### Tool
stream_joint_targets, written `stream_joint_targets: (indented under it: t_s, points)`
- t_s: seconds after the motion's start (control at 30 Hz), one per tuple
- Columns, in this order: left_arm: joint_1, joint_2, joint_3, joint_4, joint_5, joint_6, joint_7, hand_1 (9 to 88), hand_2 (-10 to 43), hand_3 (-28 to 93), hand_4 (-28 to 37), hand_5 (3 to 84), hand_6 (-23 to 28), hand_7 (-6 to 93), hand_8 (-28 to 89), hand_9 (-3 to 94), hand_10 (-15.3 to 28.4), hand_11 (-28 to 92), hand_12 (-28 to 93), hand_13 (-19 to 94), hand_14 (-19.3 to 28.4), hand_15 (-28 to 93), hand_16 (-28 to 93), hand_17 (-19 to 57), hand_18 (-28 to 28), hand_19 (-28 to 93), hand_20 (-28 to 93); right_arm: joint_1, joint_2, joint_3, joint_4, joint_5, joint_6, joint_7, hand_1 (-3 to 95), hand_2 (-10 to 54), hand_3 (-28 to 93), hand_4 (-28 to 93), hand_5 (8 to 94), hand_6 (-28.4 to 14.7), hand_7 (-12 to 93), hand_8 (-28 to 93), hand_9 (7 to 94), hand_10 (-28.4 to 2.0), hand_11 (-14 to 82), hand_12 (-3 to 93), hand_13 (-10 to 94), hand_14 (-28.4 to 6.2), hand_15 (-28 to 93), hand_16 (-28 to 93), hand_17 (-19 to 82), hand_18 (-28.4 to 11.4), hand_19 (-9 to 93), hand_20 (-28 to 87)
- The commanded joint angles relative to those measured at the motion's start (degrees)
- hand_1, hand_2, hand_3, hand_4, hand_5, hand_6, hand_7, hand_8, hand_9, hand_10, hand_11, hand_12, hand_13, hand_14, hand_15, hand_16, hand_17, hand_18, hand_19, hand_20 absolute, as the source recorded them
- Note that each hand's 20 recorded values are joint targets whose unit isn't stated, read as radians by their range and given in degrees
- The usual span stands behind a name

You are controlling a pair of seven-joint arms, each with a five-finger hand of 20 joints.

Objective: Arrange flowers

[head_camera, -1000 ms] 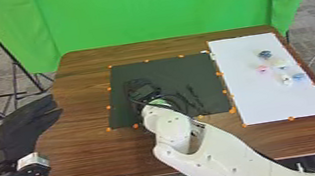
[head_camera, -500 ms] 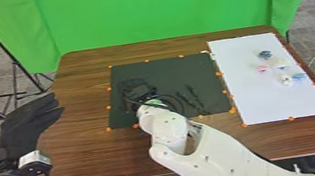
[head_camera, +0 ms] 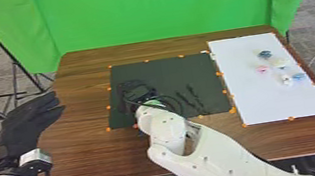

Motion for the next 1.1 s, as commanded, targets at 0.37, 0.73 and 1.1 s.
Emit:
stream_joint_targets:
  t_s: [0.37, 0.73, 1.1]
  points:
    - [0.56, -0.34, -0.53, -0.18, 0.53, -0.75, -1.22, 28.3, 5.0, 82, -14.6, 47.5, 13.7, 15.3, -9, 38.4, 21.6, 29, 11, 26, 28.4, 61, -13, -9.9, 23.4, 58, 10, 0.33, -0.53, 0.24, -0.23, 0.3, 0.43, 0.65, 37.6, -9.5, 73, -28, 68.6, -5.5, 24, -11, 80.4, -14.8, 30.0, 19.3, 81, -6.8, 67, 23, 61, -13.9, 93, 30]
    - [8.99, -1.52, -4.52, -2.41, -0.84, 1.48, 2.21, 28.3, 5.2, 82, -14.6, 48.3, 14.4, 15.0, -9, 38.9, 22.9, 30, 11, 26, 28.4, 62, -14, -9.9, 23.5, 58, 11, 4.24, 3.86, -2.67, -4.94, 1.91, 2.09, -0.68, 38.6, -9.5, 69, -27, 67.2, -5.3, 25, -12, 79.2, -14.8, 30.7, 18.9, 80, -6.6, 68, 23, 61, -13.8, 93, 29]
    - [18.52, -4.01, -7.63, -5.46, -1.8, 3.73, 5.61, 28.1, 5.2, 82, -14.5, 48.6, 14.2, 16.4, -9, 39.2, 22.6, 32, 10, 27, 28.4, 63, -14, -9.8, 23.7, 59, 11, 6.2, 20.67, 6.57, -19.74, 12.73, -2.73, -4.6, 36.5, -6.6, 73, -24, 61.3, -6.8, 22, -11, 68.0, -17.3, 28.3, 17.5, 73, -10.1, 73, 21, 53, -16.3, 93, 33]
